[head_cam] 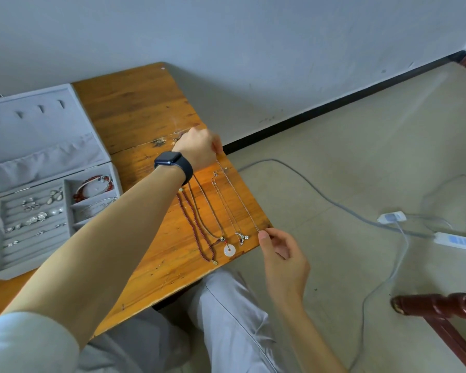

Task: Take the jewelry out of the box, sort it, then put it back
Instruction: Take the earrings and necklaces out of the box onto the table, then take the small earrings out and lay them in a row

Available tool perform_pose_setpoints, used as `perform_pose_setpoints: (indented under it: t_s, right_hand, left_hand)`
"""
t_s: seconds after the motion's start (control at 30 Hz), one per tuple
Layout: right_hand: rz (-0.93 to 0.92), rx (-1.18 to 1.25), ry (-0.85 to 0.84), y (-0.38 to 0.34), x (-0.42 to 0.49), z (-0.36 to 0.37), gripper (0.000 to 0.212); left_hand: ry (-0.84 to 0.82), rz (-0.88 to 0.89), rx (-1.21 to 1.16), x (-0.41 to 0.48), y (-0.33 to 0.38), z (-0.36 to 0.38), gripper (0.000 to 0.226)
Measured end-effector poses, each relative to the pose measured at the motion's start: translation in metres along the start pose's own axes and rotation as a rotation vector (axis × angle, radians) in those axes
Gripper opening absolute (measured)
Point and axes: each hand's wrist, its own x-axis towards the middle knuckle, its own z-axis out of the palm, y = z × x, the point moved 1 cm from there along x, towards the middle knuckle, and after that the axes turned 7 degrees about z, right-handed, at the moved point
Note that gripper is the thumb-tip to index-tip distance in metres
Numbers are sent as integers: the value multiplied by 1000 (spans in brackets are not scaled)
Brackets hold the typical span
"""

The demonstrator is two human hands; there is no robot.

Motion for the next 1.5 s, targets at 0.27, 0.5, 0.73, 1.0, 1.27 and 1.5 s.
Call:
perform_pose_setpoints:
  t_s: [0.27,0.5,0.73,1.0,1.27,1.5]
  right_hand:
    - [-37,12,-30,1,-5,-4,16]
    - [-449,-351,-8,-15,-16,-23,22]
    - [-881,-828,-252,-53,-20,2,22]
    - [-1023,-928,-449,-68,-57,69,28]
    - [-1092,-892,-628,-76,-96,143,29]
    - [-1167,-914,-667,-92,-101,220,28]
  left_hand:
    - [-18,3,120,-17,4,-3,29]
    - [34,1,205,-71,15,-7,36]
    - [175,-93,180,-169,20,-8,40]
    - [259,-306,232,-281,-25,-23,38]
    - [342,-474,211,-348,-80,-41,36]
    - [399,-525,214,-342,-135,-64,34]
